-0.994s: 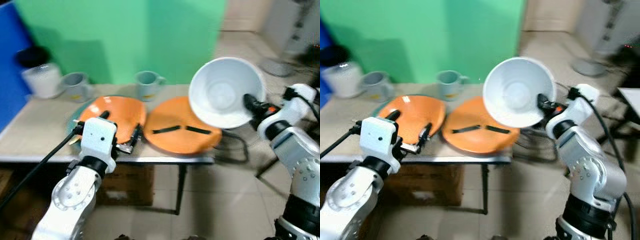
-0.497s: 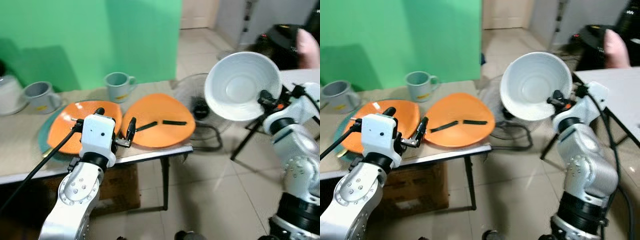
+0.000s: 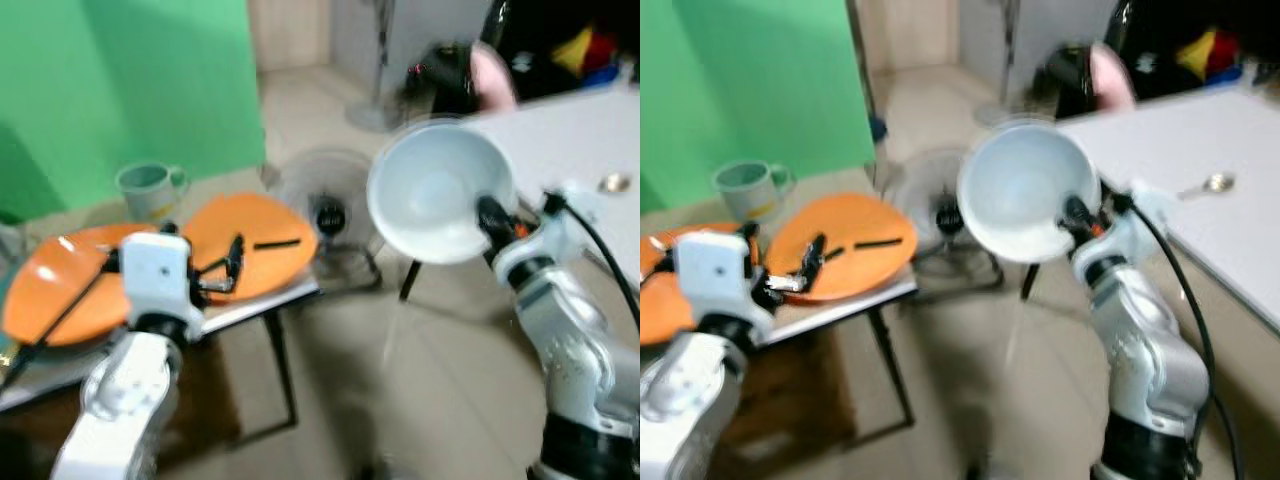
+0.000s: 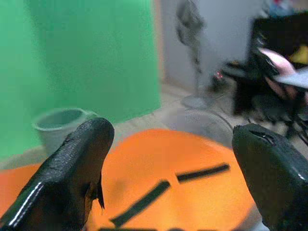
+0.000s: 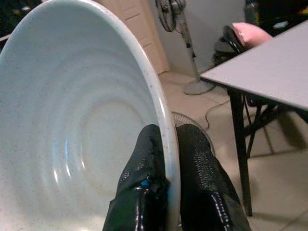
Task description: Setting the table
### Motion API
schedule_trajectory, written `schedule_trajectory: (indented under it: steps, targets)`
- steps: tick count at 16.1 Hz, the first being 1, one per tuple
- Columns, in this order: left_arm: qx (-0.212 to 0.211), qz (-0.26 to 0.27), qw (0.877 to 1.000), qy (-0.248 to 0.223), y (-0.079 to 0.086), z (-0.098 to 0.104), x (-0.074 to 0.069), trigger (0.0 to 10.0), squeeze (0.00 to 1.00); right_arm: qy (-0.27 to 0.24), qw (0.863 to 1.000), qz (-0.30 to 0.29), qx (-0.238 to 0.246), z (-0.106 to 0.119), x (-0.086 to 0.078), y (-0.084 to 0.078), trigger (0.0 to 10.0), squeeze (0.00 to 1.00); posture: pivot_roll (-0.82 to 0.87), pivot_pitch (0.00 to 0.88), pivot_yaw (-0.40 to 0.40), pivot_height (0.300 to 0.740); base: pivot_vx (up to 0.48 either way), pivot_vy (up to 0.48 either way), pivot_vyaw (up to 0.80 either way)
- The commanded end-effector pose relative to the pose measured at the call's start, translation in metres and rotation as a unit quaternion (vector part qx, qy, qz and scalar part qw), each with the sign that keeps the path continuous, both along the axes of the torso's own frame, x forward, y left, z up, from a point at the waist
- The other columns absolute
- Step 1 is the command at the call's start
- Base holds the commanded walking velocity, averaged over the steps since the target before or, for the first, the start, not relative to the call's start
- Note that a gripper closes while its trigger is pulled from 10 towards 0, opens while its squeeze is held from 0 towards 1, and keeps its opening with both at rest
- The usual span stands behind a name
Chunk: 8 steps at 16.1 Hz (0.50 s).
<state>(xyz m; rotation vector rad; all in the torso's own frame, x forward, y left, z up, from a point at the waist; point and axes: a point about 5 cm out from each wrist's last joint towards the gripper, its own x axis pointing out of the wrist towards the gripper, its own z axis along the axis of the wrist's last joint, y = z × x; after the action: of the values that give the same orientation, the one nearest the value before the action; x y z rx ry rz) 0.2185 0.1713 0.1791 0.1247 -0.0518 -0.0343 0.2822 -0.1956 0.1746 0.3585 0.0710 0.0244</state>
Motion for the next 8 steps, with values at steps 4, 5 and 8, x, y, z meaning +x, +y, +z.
schedule_trajectory:
  steps: [4, 5, 8]
  targets:
    - [0.001, 0.048, 0.999, -0.006, 0.014, 0.002, 0.000, 10.0, 0.00, -0.014, 1.000, 0.005, -0.013, 0.004, -0.001, 0.009, 10.0, 0.00, -0.08, 0.000, 0.019, 0.740, 0.000, 0.000, -0.80]
    - [0.000, 0.052, 0.999, -0.003, 0.014, 0.001, 0.001, 10.0, 0.00, -0.016, 1.000, 0.012, -0.014, 0.005, -0.001, 0.011, 10.0, 0.00, -0.07, 0.000, 0.012, 0.740, 0.000, 0.000, -0.80]
    - [-0.005, 0.037, 0.999, -0.015, 0.012, 0.003, 0.003, 10.0, 0.00, -0.013, 1.000, 0.021, -0.014, 0.005, -0.003, 0.018, 10.0, 0.00, -0.08, 0.000, 0.008, 0.740, 0.115, 0.000, 0.00]
